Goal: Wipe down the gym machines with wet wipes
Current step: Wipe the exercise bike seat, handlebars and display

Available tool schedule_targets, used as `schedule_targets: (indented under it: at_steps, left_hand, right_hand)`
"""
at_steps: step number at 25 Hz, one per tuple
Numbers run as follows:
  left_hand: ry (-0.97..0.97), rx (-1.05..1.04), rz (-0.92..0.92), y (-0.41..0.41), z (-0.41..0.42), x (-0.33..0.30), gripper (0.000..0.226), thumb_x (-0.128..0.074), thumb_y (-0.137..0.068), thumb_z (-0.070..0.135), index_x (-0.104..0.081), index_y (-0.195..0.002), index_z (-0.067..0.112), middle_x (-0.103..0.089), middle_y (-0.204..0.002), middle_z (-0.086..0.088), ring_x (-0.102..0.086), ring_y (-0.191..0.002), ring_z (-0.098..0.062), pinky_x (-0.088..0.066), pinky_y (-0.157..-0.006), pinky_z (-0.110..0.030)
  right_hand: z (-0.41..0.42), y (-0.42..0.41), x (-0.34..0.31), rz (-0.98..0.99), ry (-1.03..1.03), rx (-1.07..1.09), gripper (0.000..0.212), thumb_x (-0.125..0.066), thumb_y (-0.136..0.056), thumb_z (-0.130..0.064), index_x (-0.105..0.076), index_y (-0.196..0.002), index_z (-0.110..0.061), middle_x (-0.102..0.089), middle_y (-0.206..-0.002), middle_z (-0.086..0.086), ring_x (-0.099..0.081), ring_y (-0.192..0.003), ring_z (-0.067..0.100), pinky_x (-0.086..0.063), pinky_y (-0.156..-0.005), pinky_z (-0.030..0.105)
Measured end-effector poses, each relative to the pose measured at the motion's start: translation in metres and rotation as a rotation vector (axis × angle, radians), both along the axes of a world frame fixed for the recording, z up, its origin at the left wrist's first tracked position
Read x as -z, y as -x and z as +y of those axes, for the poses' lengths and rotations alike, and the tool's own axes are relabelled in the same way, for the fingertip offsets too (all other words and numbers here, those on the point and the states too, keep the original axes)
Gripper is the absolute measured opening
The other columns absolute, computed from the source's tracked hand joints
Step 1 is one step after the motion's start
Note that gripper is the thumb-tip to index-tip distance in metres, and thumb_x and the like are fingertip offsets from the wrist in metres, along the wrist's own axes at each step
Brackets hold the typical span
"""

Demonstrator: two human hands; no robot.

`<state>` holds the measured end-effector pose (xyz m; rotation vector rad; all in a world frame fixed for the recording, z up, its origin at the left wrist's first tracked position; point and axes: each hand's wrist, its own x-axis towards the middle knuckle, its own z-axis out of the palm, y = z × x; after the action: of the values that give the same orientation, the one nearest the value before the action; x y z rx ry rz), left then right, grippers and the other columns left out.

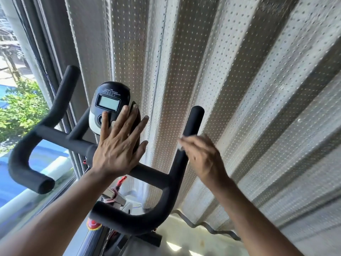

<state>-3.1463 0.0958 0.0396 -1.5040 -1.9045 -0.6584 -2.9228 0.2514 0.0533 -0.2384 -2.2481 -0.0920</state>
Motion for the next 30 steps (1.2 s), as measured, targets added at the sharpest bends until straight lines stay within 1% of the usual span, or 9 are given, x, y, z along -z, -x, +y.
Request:
schedule_targets:
  at_steps: [2, 4, 9, 12, 16, 19, 25, 27, 30]
  left_hand:
    - [-0.007, 0.008, 0.009, 0.001, 0.0, 0.001, 0.062, -0.037, -0.104, 0.05, -0.039, -0.159, 0.021, -0.023, -0.17, -0.005, -0.007, -0.16, -0.026, -0.002, -0.124, -0.066]
    - [-0.021, 0.014, 0.009, 0.003, 0.0, 0.003, 0.06, -0.039, -0.103, 0.049, -0.046, -0.155, 0.018, -0.029, -0.168, -0.005, -0.011, -0.16, -0.027, -0.003, -0.124, -0.067]
    - [-0.041, 0.008, 0.015, 0.001, 0.002, 0.004, 0.058, -0.043, -0.102, 0.046, -0.053, -0.15, 0.017, -0.034, -0.166, -0.005, -0.015, -0.159, -0.027, -0.006, -0.123, -0.068]
    - [-0.063, 0.02, 0.015, 0.002, -0.001, 0.006, 0.053, -0.046, -0.102, 0.042, -0.058, -0.146, 0.014, -0.037, -0.164, -0.004, -0.02, -0.158, -0.028, -0.01, -0.123, -0.067]
    - [-0.085, 0.019, 0.005, 0.002, 0.0, 0.01, 0.051, -0.047, -0.102, 0.038, -0.059, -0.145, 0.013, -0.039, -0.163, -0.004, -0.022, -0.157, -0.027, -0.014, -0.122, -0.068]
    - [-0.087, 0.005, 0.0, 0.001, 0.002, 0.01, 0.05, -0.045, -0.103, 0.037, -0.061, -0.142, 0.013, -0.04, -0.162, -0.004, -0.022, -0.157, -0.027, -0.015, -0.122, -0.068]
    - [-0.064, -0.006, 0.007, 0.0, 0.001, 0.009, 0.048, -0.045, -0.102, 0.036, -0.062, -0.141, 0.014, -0.039, -0.163, -0.003, -0.021, -0.158, -0.027, -0.014, -0.122, -0.068]
    - [-0.068, -0.003, 0.009, 0.0, 0.0, 0.009, 0.048, -0.045, -0.101, 0.035, -0.062, -0.141, 0.014, -0.039, -0.163, -0.003, -0.022, -0.157, -0.027, -0.014, -0.122, -0.067]
    - [-0.068, 0.0, 0.012, 0.0, 0.0, 0.009, 0.049, -0.043, -0.101, 0.036, -0.063, -0.14, 0.014, -0.039, -0.163, -0.002, -0.022, -0.157, -0.026, -0.016, -0.121, -0.068]
  right_hand:
    - [-0.018, -0.014, 0.022, -0.026, 0.05, -0.051, 0.026, -0.065, -0.098, 0.002, -0.071, -0.123, 0.0, -0.071, -0.107, 0.006, -0.067, -0.098, 0.018, -0.058, -0.082, 0.027]
    - [-0.02, -0.017, 0.026, 0.037, 0.09, -0.036, 0.02, -0.064, -0.1, -0.001, -0.074, -0.117, -0.001, -0.068, -0.105, 0.005, -0.069, -0.099, 0.015, -0.058, -0.083, 0.026]
    - [0.024, 0.023, -0.029, 0.203, 0.078, 0.1, 0.016, -0.063, -0.101, -0.005, -0.073, -0.113, -0.002, -0.063, -0.104, 0.007, -0.064, -0.093, 0.02, -0.059, -0.078, 0.031]
    - [0.039, 0.025, -0.04, 0.312, 0.107, 0.091, 0.017, -0.065, -0.1, -0.004, -0.073, -0.115, -0.002, -0.062, -0.103, 0.007, -0.065, -0.095, 0.016, -0.059, -0.082, 0.029]
    - [0.003, -0.001, 0.015, 0.388, 0.318, 0.031, 0.013, -0.066, -0.097, -0.01, -0.071, -0.109, -0.008, -0.067, -0.107, -0.002, -0.068, -0.096, 0.014, -0.06, -0.08, 0.036]
    - [-0.029, -0.014, 0.051, 0.342, 0.468, -0.034, 0.013, -0.067, -0.096, -0.012, -0.073, -0.107, -0.009, -0.069, -0.108, -0.003, -0.068, -0.1, 0.01, -0.059, -0.084, 0.032]
    - [0.029, 0.022, -0.016, 0.54, 0.402, 0.038, 0.013, -0.067, -0.095, 0.003, -0.072, -0.107, 0.0, -0.068, -0.107, 0.004, -0.066, -0.1, 0.008, -0.054, -0.088, 0.022]
    - [0.045, 0.028, -0.038, 0.477, 0.308, 0.068, 0.012, -0.065, -0.096, 0.0, -0.073, -0.105, 0.0, -0.07, -0.104, 0.004, -0.067, -0.096, 0.01, -0.053, -0.088, 0.019]
    - [0.072, 0.026, -0.077, 0.137, 0.292, -0.007, 0.01, -0.064, -0.098, -0.009, -0.073, -0.1, -0.008, -0.069, -0.096, -0.004, -0.062, -0.084, 0.003, -0.052, -0.079, 0.017]
